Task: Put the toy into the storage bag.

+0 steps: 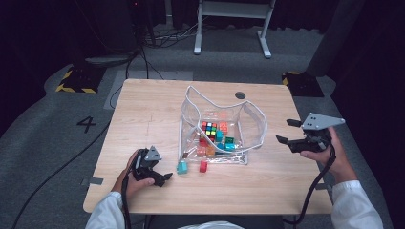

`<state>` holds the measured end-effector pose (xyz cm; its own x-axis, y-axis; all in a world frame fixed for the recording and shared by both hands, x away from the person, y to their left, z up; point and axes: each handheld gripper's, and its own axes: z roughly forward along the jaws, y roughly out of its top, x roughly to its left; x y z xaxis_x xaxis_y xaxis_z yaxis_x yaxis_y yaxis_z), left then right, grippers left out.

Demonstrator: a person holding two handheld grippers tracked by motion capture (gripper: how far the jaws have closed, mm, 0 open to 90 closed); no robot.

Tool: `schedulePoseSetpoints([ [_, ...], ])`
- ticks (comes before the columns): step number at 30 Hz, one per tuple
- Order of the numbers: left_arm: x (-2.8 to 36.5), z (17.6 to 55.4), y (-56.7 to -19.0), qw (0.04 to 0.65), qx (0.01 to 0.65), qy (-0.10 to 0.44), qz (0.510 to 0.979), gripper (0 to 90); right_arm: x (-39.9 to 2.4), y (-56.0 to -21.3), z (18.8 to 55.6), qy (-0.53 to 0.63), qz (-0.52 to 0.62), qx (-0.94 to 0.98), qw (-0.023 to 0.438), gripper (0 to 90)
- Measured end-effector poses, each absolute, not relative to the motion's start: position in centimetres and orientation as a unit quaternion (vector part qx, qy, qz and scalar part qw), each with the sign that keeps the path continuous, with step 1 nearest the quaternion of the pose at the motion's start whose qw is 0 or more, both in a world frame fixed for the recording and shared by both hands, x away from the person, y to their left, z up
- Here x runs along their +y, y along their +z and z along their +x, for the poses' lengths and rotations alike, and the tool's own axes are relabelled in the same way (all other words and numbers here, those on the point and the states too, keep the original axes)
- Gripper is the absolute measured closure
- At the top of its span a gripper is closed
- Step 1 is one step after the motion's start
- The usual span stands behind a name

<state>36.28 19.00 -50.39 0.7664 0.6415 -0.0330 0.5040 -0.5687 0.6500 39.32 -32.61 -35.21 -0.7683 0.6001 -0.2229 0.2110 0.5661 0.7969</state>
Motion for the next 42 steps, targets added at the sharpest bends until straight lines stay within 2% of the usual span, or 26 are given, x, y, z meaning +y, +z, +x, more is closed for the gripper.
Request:
schedulePoseSetpoints([
  [10,19.0,36.3,-50.4,0.33,0.325,0.103,0.88,0.1,-33.1,-40.1,38.2,0.388,0.244,0.862,0.217,28.9],
  [18,19.0,36.3,-50.4,0.331,0.326,0.104,0.88,0.1,-31.8,-43.8,37.3,0.389,0.232,0.872,0.186,30.2],
  [31,19.0,36.3,-50.4,0.331,0.325,0.104,0.88,0.2,-28.7,-47.1,35.9,0.406,0.213,0.879,0.13,31.4],
  [42,19.0,36.3,-50.4,0.33,0.325,0.105,0.88,0.2,-26.2,-48.4,35.5,0.411,0.199,0.884,0.103,31.2],
])
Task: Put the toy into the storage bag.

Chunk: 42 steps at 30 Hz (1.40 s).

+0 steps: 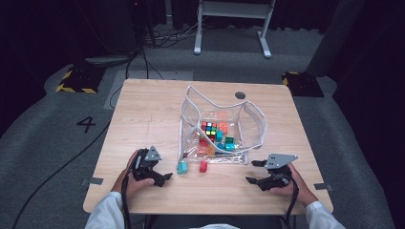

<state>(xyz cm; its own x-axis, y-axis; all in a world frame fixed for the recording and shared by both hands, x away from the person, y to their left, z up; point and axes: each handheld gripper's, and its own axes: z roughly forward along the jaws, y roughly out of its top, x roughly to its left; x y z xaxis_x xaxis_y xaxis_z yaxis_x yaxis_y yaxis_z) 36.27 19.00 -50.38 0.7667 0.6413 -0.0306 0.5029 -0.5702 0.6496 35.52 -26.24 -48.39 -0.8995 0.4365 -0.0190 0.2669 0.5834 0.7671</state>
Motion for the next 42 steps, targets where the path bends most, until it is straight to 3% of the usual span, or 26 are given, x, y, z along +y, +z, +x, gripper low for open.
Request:
schedulePoseSetpoints([
  [20,19.0,36.2,-50.4,0.331,0.326,0.105,0.879,0.3,-17.2,-50.4,35.8,0.4,0.172,0.897,0.075,29.9],
  [28,19.0,36.2,-50.4,0.33,0.324,0.11,0.88,0.4,-12.7,-50.3,36.6,0.398,0.162,0.899,0.087,27.6],
  [30,19.0,36.2,-50.4,0.33,0.324,0.11,0.88,0.4,-12.2,-50.3,36.9,0.401,0.176,0.895,0.081,31.4],
  [39,19.0,36.2,-50.4,0.333,0.327,0.103,0.879,0.4,-10.3,-50.3,37.0,0.411,0.165,0.893,0.08,32.7],
  [42,19.0,36.2,-50.4,0.332,0.326,0.102,0.879,0.4,-10.1,-50.2,37.3,0.413,0.169,0.892,0.078,39.5],
])
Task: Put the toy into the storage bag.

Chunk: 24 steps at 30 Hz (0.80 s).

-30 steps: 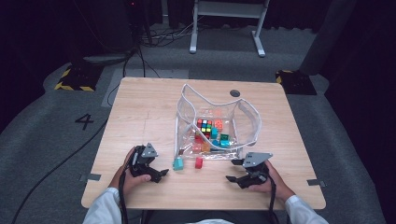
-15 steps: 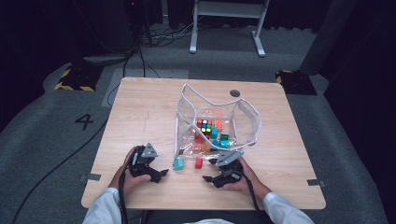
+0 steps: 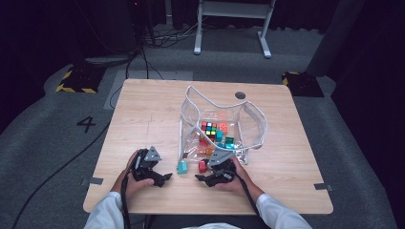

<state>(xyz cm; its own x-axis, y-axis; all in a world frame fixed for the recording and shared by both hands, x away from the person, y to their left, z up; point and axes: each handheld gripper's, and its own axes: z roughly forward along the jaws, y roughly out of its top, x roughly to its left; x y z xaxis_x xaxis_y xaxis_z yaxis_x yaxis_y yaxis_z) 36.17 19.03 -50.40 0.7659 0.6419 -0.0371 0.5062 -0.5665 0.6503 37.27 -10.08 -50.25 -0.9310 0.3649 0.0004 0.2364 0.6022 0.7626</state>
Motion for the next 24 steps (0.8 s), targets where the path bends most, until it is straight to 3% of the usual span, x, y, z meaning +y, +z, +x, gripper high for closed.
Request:
schedulePoseSetpoints([
  [6,19.0,36.2,-50.4,0.332,0.327,0.102,0.879,0.4,-9.8,-50.3,37.1,0.413,0.177,0.89,0.08,54.9],
  [24,19.0,36.2,-50.4,0.333,0.327,0.103,0.879,0.4,-13.7,-50.2,36.2,0.415,0.148,0.894,0.08,55.5],
])
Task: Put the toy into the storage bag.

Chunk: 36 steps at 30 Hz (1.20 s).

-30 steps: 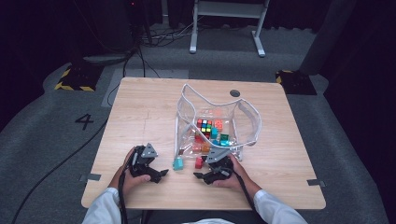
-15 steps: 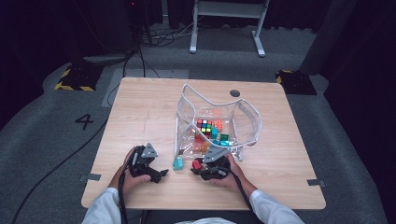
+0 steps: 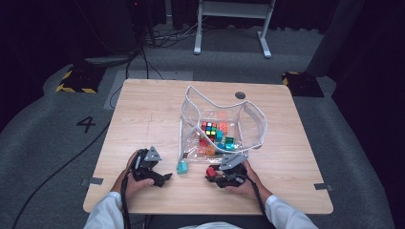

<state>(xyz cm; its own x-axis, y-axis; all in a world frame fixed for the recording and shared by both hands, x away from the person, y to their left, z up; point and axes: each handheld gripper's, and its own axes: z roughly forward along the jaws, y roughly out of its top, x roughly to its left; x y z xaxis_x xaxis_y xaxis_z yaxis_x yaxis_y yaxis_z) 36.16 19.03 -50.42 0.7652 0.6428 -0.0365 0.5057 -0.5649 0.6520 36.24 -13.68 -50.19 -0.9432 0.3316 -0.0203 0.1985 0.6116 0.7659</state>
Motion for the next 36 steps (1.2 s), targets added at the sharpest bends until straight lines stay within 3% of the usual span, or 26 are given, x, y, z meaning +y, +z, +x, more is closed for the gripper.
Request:
schedulePoseSetpoints([
  [10,19.0,36.2,-50.4,0.333,0.327,0.103,0.878,0.4,-16.8,-49.3,35.5,0.415,0.17,0.89,0.081,55.5],
  [25,19.0,36.1,-50.4,0.332,0.326,0.104,0.879,0.4,-22.5,-48.3,35.0,0.413,0.182,0.883,0.127,55.6],
  [36,19.1,36.1,-50.4,0.331,0.327,0.104,0.879,0.4,-26.4,-47.6,34.7,0.41,0.225,0.873,0.135,55.6],
])
